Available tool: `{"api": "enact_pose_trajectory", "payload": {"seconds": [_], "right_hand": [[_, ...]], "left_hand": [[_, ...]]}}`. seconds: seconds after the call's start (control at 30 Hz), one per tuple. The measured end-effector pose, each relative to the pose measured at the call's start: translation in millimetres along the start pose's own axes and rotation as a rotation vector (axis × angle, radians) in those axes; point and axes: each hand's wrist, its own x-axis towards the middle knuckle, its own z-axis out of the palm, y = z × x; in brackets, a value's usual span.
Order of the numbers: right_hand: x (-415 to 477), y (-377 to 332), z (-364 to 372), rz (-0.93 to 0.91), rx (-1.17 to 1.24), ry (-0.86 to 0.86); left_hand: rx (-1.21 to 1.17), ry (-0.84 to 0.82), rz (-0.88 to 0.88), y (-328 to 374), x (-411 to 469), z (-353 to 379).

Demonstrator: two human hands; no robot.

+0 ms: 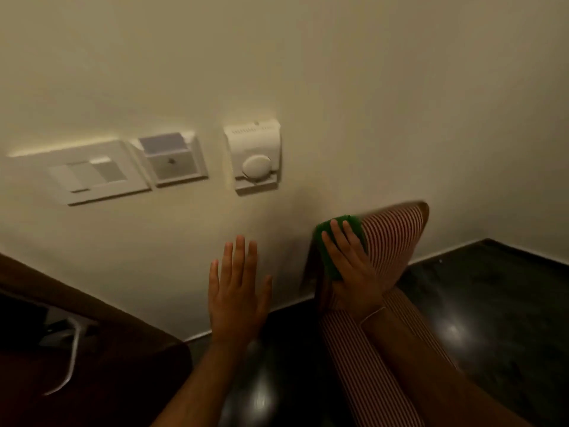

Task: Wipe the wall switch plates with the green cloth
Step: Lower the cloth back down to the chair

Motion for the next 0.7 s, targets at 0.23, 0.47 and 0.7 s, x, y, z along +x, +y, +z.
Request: {"api": "enact_pose_trajectory", "payload": {"seconds": [0.23,0.47,0.7], "right_hand": [[-108,96,57,0.136,0.0,-0.253],[-191,165,121,0.273,0.044,-0.471],[-241,218,182,0.369,0.064,-0.709]], "left_hand": [[-0.04,-0.276,0.008,51,-64,96],[-0.042,-0.4,0.021,84,-92,181],[-0.017,-0.487,0.008,100,-118,251]]}}
